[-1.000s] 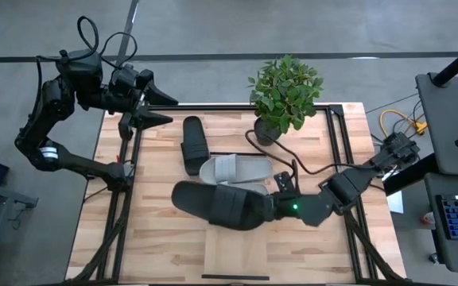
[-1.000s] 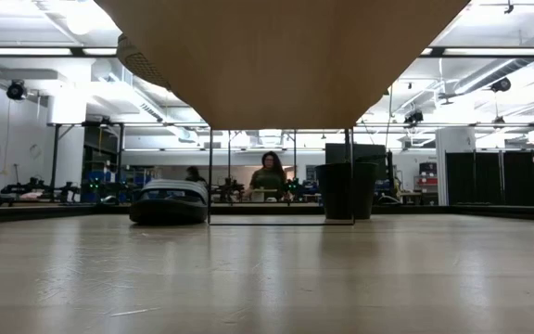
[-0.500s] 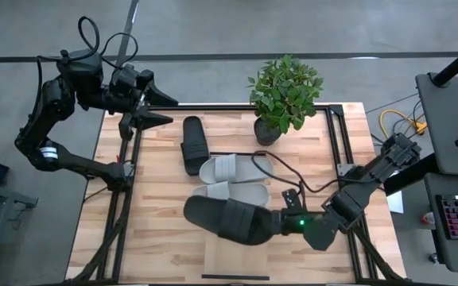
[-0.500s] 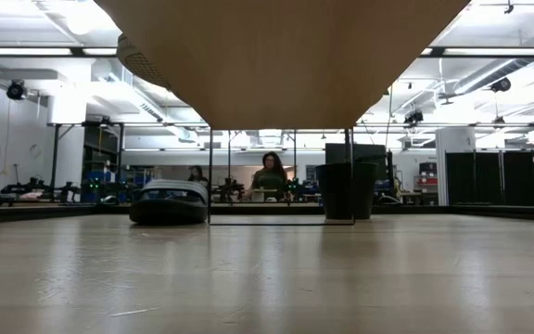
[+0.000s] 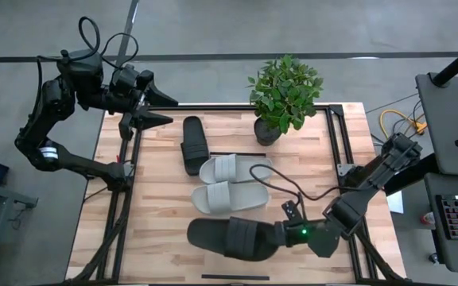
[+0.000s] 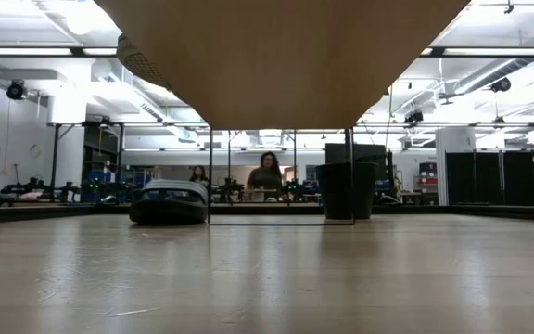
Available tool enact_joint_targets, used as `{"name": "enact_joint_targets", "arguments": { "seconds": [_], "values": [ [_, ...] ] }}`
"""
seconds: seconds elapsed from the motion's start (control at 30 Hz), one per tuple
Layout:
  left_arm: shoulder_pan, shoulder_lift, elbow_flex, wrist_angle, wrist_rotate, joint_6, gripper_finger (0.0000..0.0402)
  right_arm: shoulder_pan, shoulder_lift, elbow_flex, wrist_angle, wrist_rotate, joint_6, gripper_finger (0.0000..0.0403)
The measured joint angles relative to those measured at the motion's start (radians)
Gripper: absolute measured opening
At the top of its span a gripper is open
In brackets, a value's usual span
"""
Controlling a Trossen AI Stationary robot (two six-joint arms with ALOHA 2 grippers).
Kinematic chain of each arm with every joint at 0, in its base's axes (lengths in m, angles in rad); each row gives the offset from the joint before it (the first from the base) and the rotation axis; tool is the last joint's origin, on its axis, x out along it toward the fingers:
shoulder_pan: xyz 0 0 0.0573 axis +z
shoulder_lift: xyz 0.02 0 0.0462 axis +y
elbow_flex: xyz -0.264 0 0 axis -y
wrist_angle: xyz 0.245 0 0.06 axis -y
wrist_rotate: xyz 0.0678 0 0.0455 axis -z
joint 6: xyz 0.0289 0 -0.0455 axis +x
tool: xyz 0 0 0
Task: Pick and place slides into the shelf
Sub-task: Put the left black slipper on the shelf
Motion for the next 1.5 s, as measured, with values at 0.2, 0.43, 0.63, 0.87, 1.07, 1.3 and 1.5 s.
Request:
{"name": "enact_joint_targets", "arguments": {
  "seconds": [0.2, 0.43, 0.63, 0.87, 1.07, 1.3, 1.5],
  "values": [
    [0.0, 0.0, 0.0, 0.0, 0.0, -0.003, 0.025, 0.003, 0.0, -0.053, 0.051, -0.034, 0.023, 0.0054],
    [0.0, 0.0, 0.0, 0.0, 0.0, -0.004, 0.025, 0.007, 0.0, -0.155, 0.225, -0.078, 0.025, 0.0054],
    [0.0, 0.0, 0.0, 0.0, 0.0, -0.011, 0.025, 0.01, 0.0, -0.247, 0.363, -0.077, 0.035, 0.0054],
    [0.0, 0.0, 0.0, 0.0, 0.0, -0.023, 0.025, 0.009, 0.0, -0.308, 0.379, -0.141, 0.07, 0.0054],
    [0.0, 0.0, 0.0, 0.0, 0.0, -0.027, 0.025, 0.009, 0.0, -0.331, 0.397, -0.162, 0.079, 0.0054],
    [0.0, 0.0, 0.0, 0.001, 0.0, -0.027, 0.025, 0.014, 0.001, -0.332, 0.396, -0.196, 0.068, 0.0054],
    [0.0, 0.002, 0.0, 0.001, 0.0, -0.027, 0.025, 0.034, 0.002, -0.332, 0.392, -0.199, 0.072, 0.0054]
  ]
}}
